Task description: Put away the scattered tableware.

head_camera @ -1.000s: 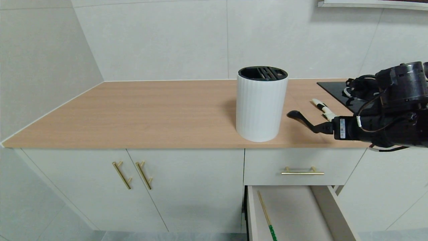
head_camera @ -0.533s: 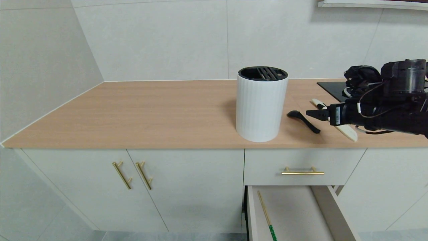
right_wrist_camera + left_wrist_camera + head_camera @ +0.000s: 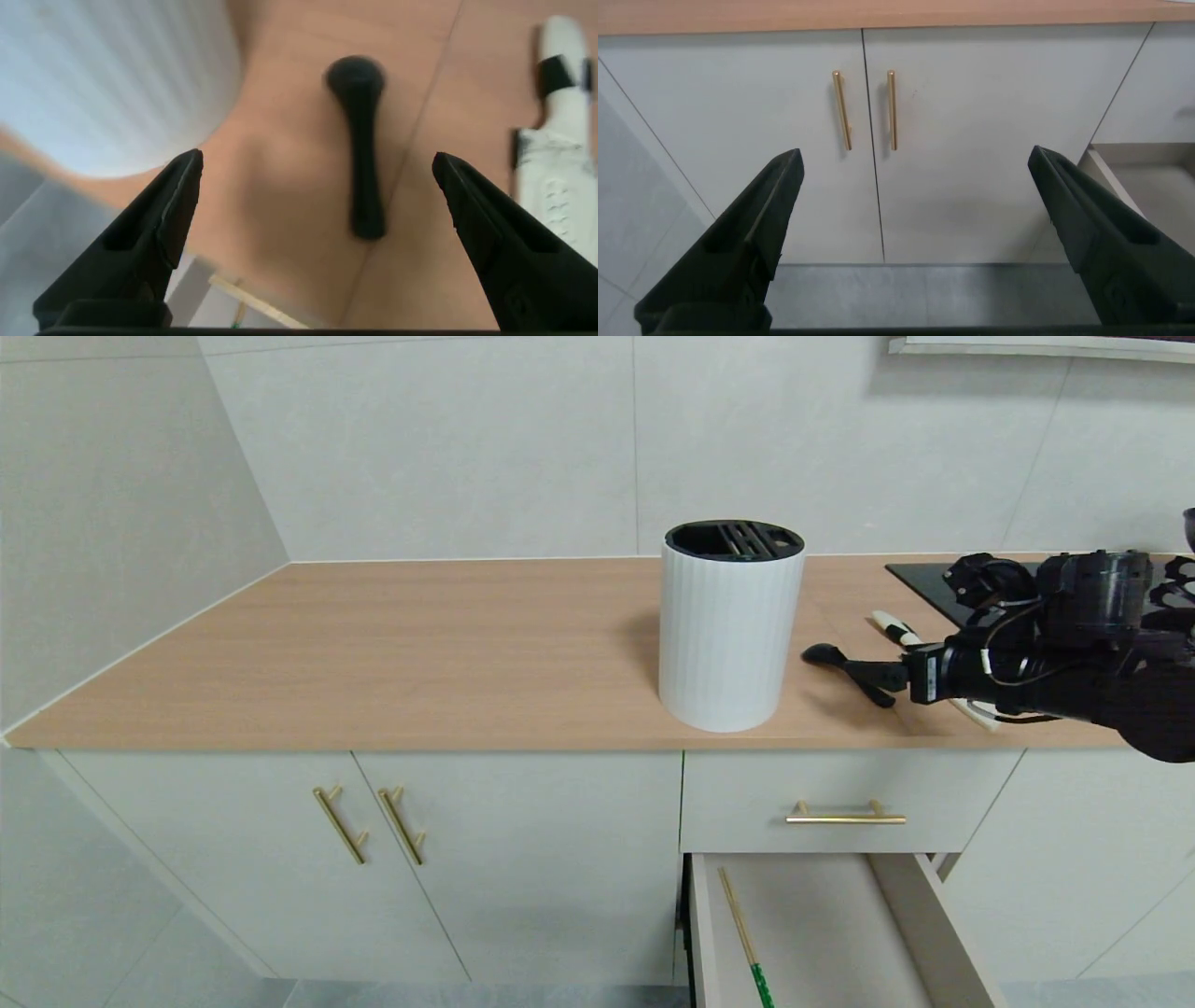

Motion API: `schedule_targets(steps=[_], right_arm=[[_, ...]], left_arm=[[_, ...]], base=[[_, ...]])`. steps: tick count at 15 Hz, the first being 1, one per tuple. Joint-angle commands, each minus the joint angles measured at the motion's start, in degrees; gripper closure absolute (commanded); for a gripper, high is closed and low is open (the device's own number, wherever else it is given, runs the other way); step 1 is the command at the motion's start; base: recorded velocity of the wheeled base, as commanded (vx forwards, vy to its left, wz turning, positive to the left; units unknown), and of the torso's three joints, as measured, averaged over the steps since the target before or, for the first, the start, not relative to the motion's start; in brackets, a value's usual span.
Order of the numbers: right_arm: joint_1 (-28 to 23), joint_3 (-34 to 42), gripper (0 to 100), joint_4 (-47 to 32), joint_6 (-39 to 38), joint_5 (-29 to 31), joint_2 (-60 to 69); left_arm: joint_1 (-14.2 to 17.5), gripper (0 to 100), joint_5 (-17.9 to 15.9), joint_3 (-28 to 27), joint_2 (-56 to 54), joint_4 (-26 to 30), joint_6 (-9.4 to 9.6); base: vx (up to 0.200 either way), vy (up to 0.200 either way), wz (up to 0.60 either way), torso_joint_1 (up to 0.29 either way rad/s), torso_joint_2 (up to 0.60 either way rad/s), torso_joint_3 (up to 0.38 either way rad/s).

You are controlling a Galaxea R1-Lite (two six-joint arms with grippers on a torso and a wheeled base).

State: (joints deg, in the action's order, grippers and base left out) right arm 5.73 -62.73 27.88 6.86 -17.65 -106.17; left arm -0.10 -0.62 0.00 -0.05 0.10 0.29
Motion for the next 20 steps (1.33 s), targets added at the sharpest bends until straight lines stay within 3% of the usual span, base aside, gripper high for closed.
schedule_targets(steps=[1, 20], right_arm=[[0.3, -0.2, 0, 4.1, 0.1, 1.6, -4.5], [0.0, -6.6, 0, 4.4, 0.1, 8.6, -13.5]], left_arm=[[0.0, 0, 0.0, 0.0, 0.0, 0.0, -0.03], [0.0, 0, 0.0, 0.0, 0.0, 0.0, -0.03]], base=[[0.0, 0.0, 0.0, 0.0, 0.0, 0.0], [0.0, 0.0, 0.0, 0.0, 0.0, 0.0]])
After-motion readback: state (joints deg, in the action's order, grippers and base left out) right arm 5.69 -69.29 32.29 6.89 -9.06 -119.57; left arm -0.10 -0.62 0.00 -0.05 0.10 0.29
